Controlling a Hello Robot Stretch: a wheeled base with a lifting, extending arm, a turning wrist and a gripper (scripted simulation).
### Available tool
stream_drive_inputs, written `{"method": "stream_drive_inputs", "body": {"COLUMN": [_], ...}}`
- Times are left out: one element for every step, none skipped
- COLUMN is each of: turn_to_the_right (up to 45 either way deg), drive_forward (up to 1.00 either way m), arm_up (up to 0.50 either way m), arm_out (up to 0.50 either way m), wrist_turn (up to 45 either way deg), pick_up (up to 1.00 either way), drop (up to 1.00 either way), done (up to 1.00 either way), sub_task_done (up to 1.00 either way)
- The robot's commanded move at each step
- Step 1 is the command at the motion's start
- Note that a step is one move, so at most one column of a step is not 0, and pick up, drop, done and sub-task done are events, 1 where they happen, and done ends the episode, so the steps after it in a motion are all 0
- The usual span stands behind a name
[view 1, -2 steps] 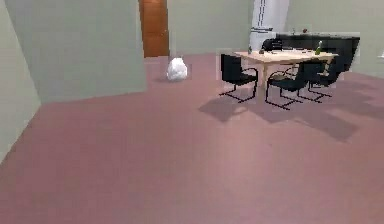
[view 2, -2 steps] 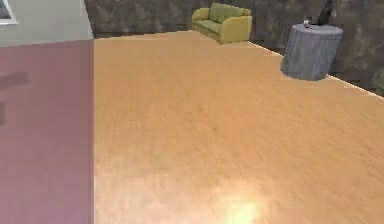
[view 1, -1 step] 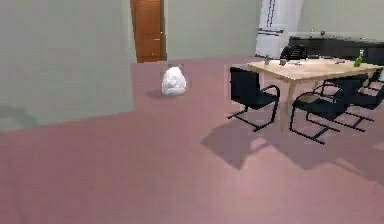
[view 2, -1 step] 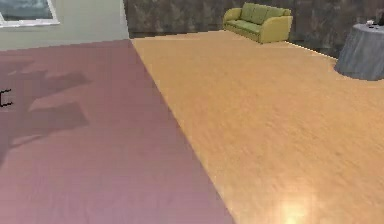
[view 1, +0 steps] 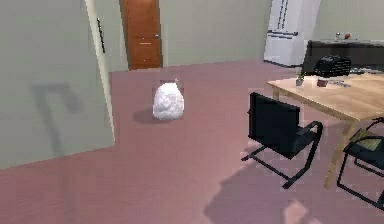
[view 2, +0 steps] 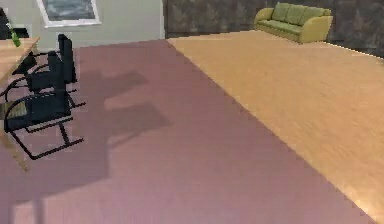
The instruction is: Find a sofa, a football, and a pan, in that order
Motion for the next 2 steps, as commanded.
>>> {"method": "stream_drive_inputs", "body": {"turn_to_the_right": [0.0, 0.0], "drive_forward": [1.0, 0.9], "arm_up": [0.0, 0.0], "arm_out": [0.0, 0.0], "wrist_turn": [0.0, 0.0], "pick_up": [0.0, 0.0], "drop": [0.0, 0.0], "done": [0.0, 0.0], "sub_task_done": [0.0, 0.0]}}
